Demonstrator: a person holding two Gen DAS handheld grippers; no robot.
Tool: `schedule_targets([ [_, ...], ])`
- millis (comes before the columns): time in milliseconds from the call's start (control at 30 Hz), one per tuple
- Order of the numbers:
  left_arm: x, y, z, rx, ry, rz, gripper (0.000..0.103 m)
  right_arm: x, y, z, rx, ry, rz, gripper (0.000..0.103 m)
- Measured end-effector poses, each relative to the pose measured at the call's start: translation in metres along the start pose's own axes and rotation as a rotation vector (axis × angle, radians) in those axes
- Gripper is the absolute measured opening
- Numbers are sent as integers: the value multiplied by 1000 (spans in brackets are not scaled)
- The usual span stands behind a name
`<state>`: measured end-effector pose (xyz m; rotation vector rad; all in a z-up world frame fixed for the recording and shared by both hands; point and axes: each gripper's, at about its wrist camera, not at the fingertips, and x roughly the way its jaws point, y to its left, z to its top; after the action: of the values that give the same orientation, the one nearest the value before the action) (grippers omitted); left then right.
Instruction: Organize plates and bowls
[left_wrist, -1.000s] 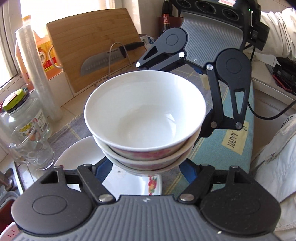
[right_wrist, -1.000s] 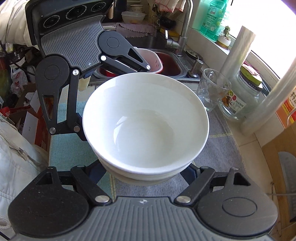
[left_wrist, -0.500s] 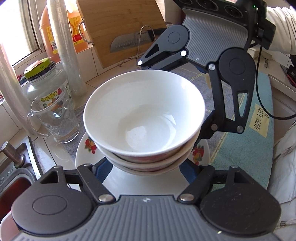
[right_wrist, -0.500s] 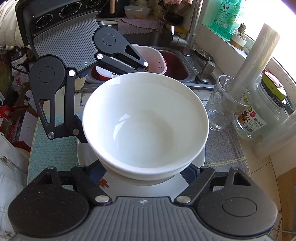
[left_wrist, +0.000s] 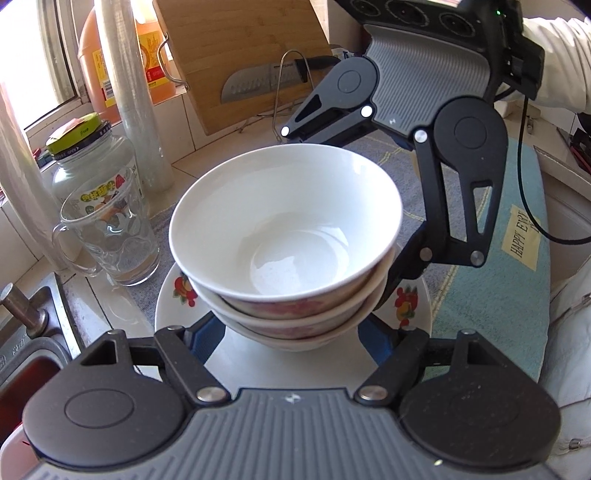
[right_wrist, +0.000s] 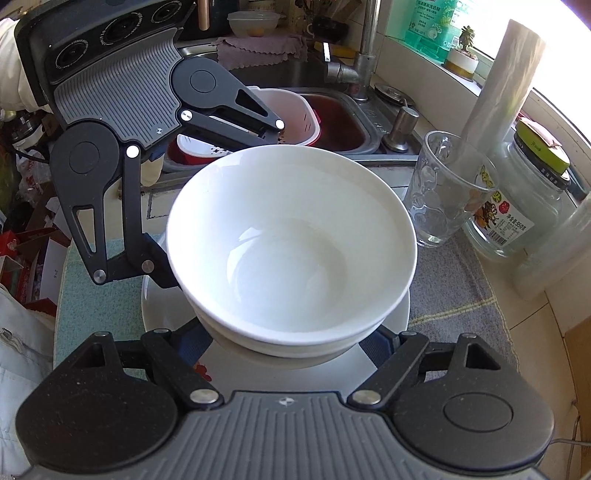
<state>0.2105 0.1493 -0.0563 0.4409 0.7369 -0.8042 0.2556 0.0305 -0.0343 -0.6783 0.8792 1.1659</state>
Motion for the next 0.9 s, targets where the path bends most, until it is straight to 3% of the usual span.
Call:
schedule_targets([
  [133, -3, -2, -3, 1, -16, 9, 80, 0, 1, -2, 27, -5, -11, 88],
  [267, -10, -6, -7, -33, -46, 43, 93, -6, 7, -4, 52, -18, -50, 103],
  [467, -33, -31, -19, -123, -132, 158, 99, -16, 20, -23, 162, -13, -145, 103],
  [700, -79, -92, -24, -299, -373, 333, 102, -58, 47, -64, 626, -85, -347, 103],
  [800, -85, -114, -14, -385, -355, 418, 102, -80, 70, -76, 747, -99, -473, 103],
  [900, -91, -129, 0, -527, -245, 484, 102, -102, 94, -90, 841, -127, -531, 103],
])
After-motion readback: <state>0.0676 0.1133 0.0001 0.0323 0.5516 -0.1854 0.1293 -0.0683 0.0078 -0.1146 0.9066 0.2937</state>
